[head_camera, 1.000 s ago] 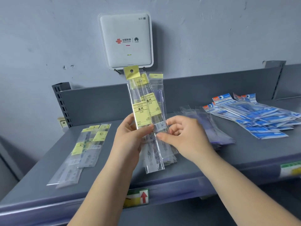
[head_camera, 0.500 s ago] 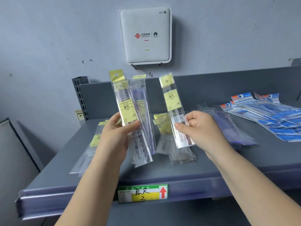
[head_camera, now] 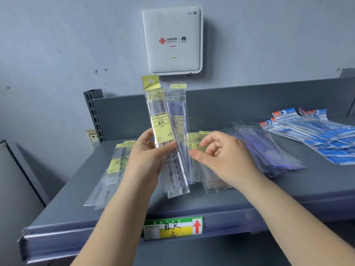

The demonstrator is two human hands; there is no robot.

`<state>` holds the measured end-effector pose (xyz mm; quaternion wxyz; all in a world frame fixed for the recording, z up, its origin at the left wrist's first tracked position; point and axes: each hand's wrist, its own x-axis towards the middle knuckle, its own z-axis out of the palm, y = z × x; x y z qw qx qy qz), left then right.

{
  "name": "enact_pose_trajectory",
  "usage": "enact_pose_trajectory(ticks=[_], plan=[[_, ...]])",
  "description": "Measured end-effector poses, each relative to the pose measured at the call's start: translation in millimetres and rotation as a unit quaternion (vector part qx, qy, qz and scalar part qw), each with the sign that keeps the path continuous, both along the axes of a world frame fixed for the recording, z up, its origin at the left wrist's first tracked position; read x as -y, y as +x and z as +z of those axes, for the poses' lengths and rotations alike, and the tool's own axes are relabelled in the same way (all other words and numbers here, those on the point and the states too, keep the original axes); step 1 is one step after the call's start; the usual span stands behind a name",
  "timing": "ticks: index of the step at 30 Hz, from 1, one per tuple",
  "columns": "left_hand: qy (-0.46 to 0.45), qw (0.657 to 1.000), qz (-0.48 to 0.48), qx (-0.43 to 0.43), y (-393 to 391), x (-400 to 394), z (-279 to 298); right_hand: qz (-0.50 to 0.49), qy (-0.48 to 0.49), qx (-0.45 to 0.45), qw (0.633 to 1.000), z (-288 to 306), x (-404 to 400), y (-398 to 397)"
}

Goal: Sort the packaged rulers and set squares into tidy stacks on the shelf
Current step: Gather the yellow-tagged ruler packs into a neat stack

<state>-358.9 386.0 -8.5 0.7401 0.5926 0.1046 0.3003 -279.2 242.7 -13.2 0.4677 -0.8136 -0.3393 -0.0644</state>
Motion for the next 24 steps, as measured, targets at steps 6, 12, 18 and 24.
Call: enact_pose_trajectory(ticks=[6, 12, 18, 24], plan=[[0.007, 0.999, -0.029, 0.019, 8.1, 14.2, 0.5, 0.030, 0.037, -0.046, 0.998, 1.8, -7.1, -9.0], [-0.020, 0.999, -0.043, 0.026, 13.4, 23.6, 0.8, 0.027, 0.087, -0.072, 0.993, -1.2, -4.7, -4.3], [-0.007, 0.998, -0.066, 0.008, 12.3, 25.0, 1.4, 0.031, 0.081, -0.114, 0.990, -2.5, 4.0, 8.0], [-0.010, 0.999, -0.044, 0.000, 18.2, 30.3, 2.6, 0.042, 0.100, -0.139, 0.984, -0.3, 13.5, 17.0]])
